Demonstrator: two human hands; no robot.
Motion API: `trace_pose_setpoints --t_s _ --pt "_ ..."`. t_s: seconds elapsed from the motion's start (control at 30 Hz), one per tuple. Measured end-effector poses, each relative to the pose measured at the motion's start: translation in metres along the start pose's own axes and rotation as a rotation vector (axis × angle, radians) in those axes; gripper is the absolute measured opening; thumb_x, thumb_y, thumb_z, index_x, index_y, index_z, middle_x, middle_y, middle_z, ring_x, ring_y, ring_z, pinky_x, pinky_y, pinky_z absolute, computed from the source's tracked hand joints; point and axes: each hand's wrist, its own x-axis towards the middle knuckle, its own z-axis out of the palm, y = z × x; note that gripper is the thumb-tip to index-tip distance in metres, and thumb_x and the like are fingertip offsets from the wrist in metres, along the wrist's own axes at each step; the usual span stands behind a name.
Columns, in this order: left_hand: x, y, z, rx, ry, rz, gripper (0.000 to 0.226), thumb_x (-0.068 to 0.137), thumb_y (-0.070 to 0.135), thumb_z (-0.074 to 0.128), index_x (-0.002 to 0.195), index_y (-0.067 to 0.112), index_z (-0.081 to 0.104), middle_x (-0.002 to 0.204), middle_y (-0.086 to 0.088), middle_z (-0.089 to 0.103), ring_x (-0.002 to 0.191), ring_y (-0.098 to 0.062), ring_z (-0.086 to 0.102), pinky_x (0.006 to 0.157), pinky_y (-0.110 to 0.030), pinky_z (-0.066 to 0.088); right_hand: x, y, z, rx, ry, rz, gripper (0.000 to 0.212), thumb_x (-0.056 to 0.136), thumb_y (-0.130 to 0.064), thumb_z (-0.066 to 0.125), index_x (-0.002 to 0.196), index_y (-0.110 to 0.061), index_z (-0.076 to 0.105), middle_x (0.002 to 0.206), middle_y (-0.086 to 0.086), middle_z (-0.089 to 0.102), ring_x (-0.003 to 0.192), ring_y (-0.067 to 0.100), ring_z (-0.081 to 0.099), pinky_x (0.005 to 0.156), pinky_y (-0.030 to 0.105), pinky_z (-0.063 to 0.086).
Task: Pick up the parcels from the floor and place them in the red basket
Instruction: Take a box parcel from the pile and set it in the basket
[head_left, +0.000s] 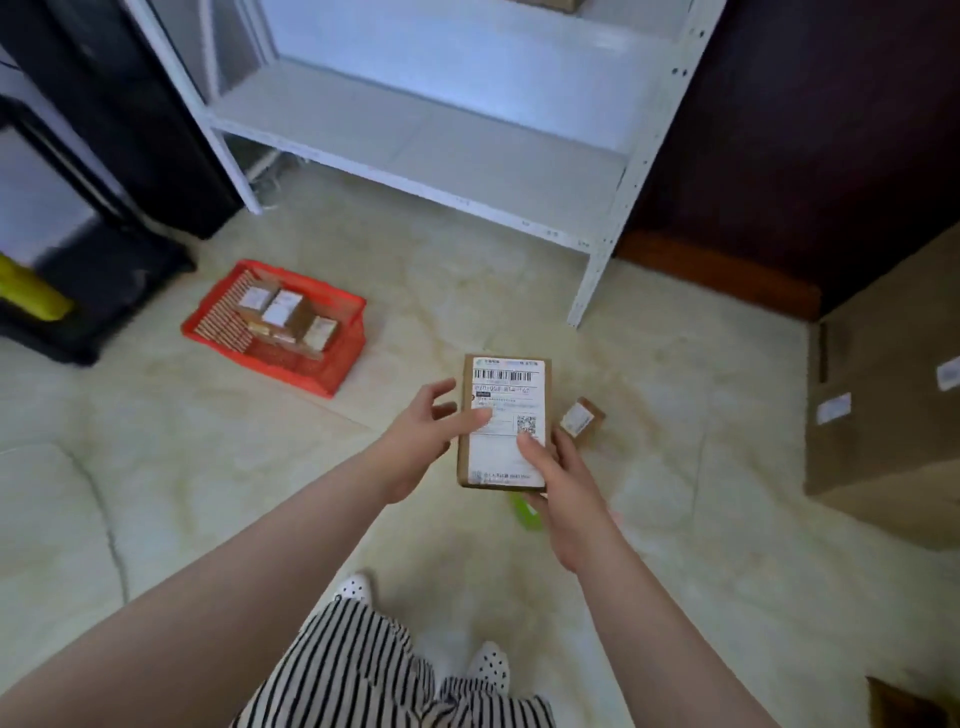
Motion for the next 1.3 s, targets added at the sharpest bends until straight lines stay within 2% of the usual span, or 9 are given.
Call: trace_pose_setpoints --t_s 0.1,0.2,0.37,0.6,0.7,0.87,1.07,1.2,1.3 --pt "-0.020 0.013 -0.040 -0.053 0.006 0.000 0.073 0.070 0.034 0.082 0.133 0.026 0.047 0.118 0.000 0.071 0.111 -0.019 0.066 0.105 -0.050 0.045 0.004 -0.014 0.055 -0.029 -0.030 -0.047 0.050 0.087 -0.023 0.070 0.134 -0.024 0.053 0.112 -0.001 0.075 0.098 0.014 0.073 0.074 0.025 0.058" --pt "-0.027 0.027 -0.086 -0.120 0.059 0.043 0.058 0.082 0.025 0.074 0.134 0.024 0.048 0.116 -0.003 0.071 0.104 -0.019 0.069 0.088 -0.041 0.055 0.017 -0.021 0.111 -0.049 -0.072 -0.069 0.052 0.086 -0.020 0.071 0.134 -0.026 0.051 0.113 0.000 0.075 0.102 0.018 0.072 0.091 0.038 0.056" --pt "-0.031 0.050 -0.194 -0.171 0.156 0.093 0.053 0.082 0.023 0.074 0.130 0.027 0.052 0.113 0.000 0.072 0.101 -0.018 0.070 0.091 -0.042 0.054 0.044 -0.017 0.219 -0.146 -0.190 -0.052 0.050 0.089 -0.019 0.067 0.136 -0.023 0.050 0.114 -0.002 0.074 0.095 0.010 0.073 0.077 0.026 0.056" --pt "-0.032 0.085 -0.371 -0.123 0.206 0.042 0.057 0.081 0.021 0.074 0.133 0.030 0.052 0.117 -0.001 0.070 0.105 -0.020 0.069 0.098 -0.044 0.052 0.089 0.021 0.387 -0.191 -0.214 -0.001 0.053 0.087 -0.020 0.070 0.136 -0.021 0.050 0.110 -0.002 0.075 0.093 0.013 0.073 0.074 0.025 0.053" --pt "-0.024 0.106 -0.430 -0.107 0.205 0.019 0.051 0.083 0.021 0.073 0.130 0.030 0.055 0.117 0.001 0.071 0.103 -0.018 0.069 0.091 -0.037 0.054 0.107 0.025 0.448 -0.155 -0.197 0.022 0.054 0.087 -0.020 0.071 0.136 -0.022 0.049 0.111 -0.001 0.074 0.093 0.013 0.072 0.074 0.025 0.053" --pt "0.018 0.130 -0.483 -0.130 0.187 -0.031 0.048 0.082 0.030 0.073 0.127 0.033 0.056 0.117 0.004 0.072 0.106 -0.020 0.068 0.100 -0.045 0.047 0.151 0.014 0.505 -0.115 -0.118 0.035 0.054 0.085 -0.019 0.073 0.134 -0.022 0.049 0.117 0.002 0.072 0.099 0.018 0.071 0.071 0.025 0.054" --pt "0.092 0.150 -0.520 -0.226 0.228 -0.080 0.043 0.086 0.021 0.070 0.125 0.015 0.055 0.119 -0.006 0.069 0.097 -0.016 0.068 0.080 -0.029 0.053 0.236 0.001 0.545 -0.110 -0.069 0.048 0.040 0.086 -0.016 0.072 0.121 -0.026 0.054 0.115 0.000 0.071 0.091 0.011 0.070 0.068 0.023 0.054" --pt "0.145 0.173 -0.555 -0.262 0.300 -0.105 0.051 0.083 0.018 0.074 0.129 0.012 0.054 0.120 -0.006 0.069 0.092 -0.015 0.070 0.060 -0.018 0.055 0.300 -0.008 0.574 -0.094 -0.073 0.130 0.061 0.083 -0.018 0.076 0.137 -0.020 0.048 0.120 -0.001 0.070 0.096 0.014 0.072 0.072 0.028 0.057" --pt "0.180 0.189 -0.578 -0.263 0.330 -0.101 0.055 0.081 0.021 0.076 0.130 0.012 0.053 0.119 -0.006 0.069 0.094 -0.017 0.070 0.065 -0.020 0.055 0.339 -0.019 0.596 -0.089 -0.073 0.171 0.061 0.082 -0.018 0.076 0.138 -0.018 0.049 0.117 0.000 0.071 0.090 0.013 0.074 0.070 0.030 0.058"
